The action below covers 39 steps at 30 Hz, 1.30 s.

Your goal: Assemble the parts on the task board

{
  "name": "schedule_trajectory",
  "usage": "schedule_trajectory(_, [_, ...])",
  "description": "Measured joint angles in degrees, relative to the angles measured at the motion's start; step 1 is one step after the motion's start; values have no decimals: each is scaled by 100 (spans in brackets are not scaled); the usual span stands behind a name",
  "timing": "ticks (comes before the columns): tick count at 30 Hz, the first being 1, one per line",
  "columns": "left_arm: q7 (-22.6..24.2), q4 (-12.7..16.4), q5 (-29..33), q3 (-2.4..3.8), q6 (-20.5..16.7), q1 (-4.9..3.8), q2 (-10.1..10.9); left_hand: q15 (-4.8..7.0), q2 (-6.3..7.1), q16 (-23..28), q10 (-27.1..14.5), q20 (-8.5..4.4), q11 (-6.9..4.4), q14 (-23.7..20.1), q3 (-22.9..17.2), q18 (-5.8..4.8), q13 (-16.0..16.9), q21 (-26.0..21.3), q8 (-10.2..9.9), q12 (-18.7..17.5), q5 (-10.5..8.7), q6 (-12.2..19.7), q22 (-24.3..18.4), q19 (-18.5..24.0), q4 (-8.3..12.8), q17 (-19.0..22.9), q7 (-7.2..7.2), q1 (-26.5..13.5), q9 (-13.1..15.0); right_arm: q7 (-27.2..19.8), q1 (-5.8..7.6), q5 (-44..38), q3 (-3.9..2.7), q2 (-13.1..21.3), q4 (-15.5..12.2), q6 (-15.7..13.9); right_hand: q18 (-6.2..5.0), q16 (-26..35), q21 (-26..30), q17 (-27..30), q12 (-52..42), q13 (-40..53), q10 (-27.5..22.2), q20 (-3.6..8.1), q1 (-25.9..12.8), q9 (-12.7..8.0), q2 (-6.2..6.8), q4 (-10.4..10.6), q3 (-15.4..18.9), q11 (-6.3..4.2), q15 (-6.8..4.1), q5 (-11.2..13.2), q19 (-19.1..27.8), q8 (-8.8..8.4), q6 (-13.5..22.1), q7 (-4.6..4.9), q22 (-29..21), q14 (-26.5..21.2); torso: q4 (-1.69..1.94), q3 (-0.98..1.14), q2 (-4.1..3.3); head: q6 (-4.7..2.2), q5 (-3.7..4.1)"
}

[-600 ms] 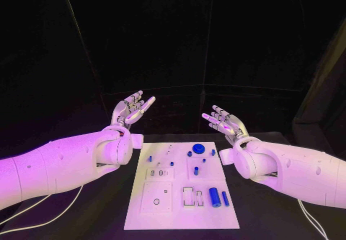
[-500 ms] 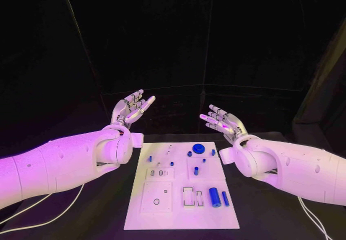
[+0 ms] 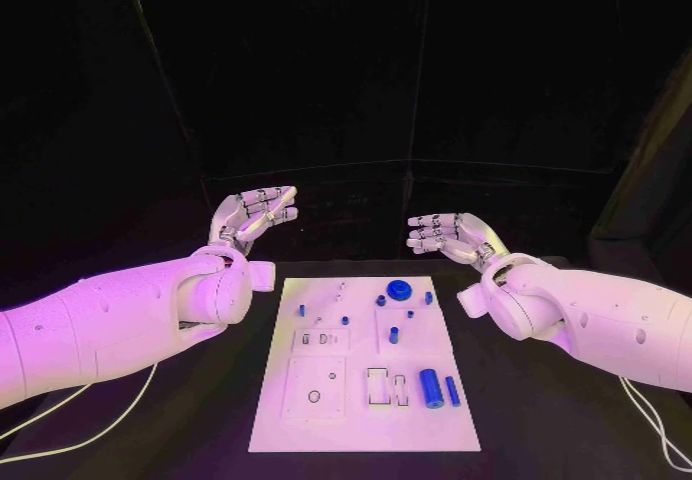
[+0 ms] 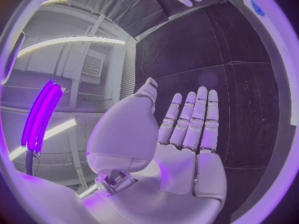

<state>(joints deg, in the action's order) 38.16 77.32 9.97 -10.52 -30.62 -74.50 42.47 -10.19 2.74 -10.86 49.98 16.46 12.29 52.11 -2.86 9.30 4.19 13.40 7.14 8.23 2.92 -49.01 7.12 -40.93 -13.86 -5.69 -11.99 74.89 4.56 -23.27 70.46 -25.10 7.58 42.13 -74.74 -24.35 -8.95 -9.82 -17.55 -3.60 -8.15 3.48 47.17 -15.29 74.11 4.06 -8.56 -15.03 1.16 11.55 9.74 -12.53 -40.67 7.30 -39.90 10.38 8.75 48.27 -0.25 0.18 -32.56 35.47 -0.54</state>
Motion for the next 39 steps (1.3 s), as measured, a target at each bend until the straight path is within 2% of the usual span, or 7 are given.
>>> schedule_trajectory(4, [-3,107,-78,-3,102,0,87,198,-118,-203,593,-151,-175,679,68,93,0,280,65,105,0,-460,81,-681,194,-96,-127,43,-1,83,94,-657,-1,-3,40,-35,2,-28,-358,0,0,0,719,130,102,0,42,-98,-98,-122,-163,0,-472,28,-690,121,147,699,7,16,-63,-13,0])
schedule_trajectory(8, [-30,259,-209,-3,200,0,198,373,-188,-359,986,-334,-296,1215,124,93,12,474,65,114,0,-695,139,-1193,372,-266,-49,53,-41,285,200,-1430,-6,-24,87,-39,-3,-28,-691,0,25,-1,1177,259,232,-7,124,-134,-238,-215,-287,0,-755,29,-1097,213,308,1179,26,26,-144,-18,5])
schedule_trajectory(13, [-111,577,-474,-3,377,0,407,456,-215,-413,1128,-427,-356,1437,154,92,18,535,47,114,0,-752,154,-1399,469,-398,1,79,-63,688,355,-2530,-15,-76,108,15,-87,-36,-1339,-9,160,-1,1632,477,403,-14,269,-149,-458,-341,-478,36,-1058,-21,-1480,151,667,1854,49,23,-259,-57,34])
schedule_trajectory(18, [-216,965,-797,-3,579,0,645,456,-215,-413,1128,-447,-356,1437,166,92,16,535,22,64,-1,-752,154,-1420,526,-430,1,79,-70,1143,460,-3667,-28,-159,83,147,-87,-175,-2103,-31,258,7,2000,678,446,-14,331,-156,-642,-466,-684,36,-1322,-93,-1744,45,1109,2624,93,-8,-402,-98,73])
schedule_trajectory(23, [-288,1291,-991,-3,710,-1,823,456,-215,-412,1128,-431,-356,1437,170,92,6,535,-3,35,-1,-752,146,-1443,552,-443,2,79,-76,1534,508,-4654,-28,-258,50,327,-87,-777,-3243,-188,429,26,2381,920,208,-14,610,-150,-992,-642,-963,-1,-1686,-268,-2087,-80,1769,3480,147,-47,-543,-131,121])
schedule_trajectory(31, [-358,1547,-1110,-4,830,-1,914,435,-243,-374,1127,-431,-356,1457,180,92,-1,535,-43,-25,-1,-751,134,-1443,574,-465,2,50,-75,1984,523,-5808,-31,-418,22,683,-86,-2623,-4033,-987,439,25,2166,956,-36,-27,854,-134,-1392,-622,-1016,24,-1849,-336,-2012,-132,2442,3569,233,-103,-732,-143,188])
schedule_trajectory(39, [-402,1586,-1137,-4,886,0,911,435,-268,-374,1123,-431,-353,1456,213,91,-12,535,-68,-58,-2,-729,127,-1443,606,-494,-20,25,-80,2218,524,-6300,-32,-517,72,1005,-74,-3621,-4745,-1813,439,25,2078,918,-135,-27,953,-119,-1645,-633,-1016,68,-2255,-336,-1975,-104,3404,3568,264,-120,-839,-166,228])
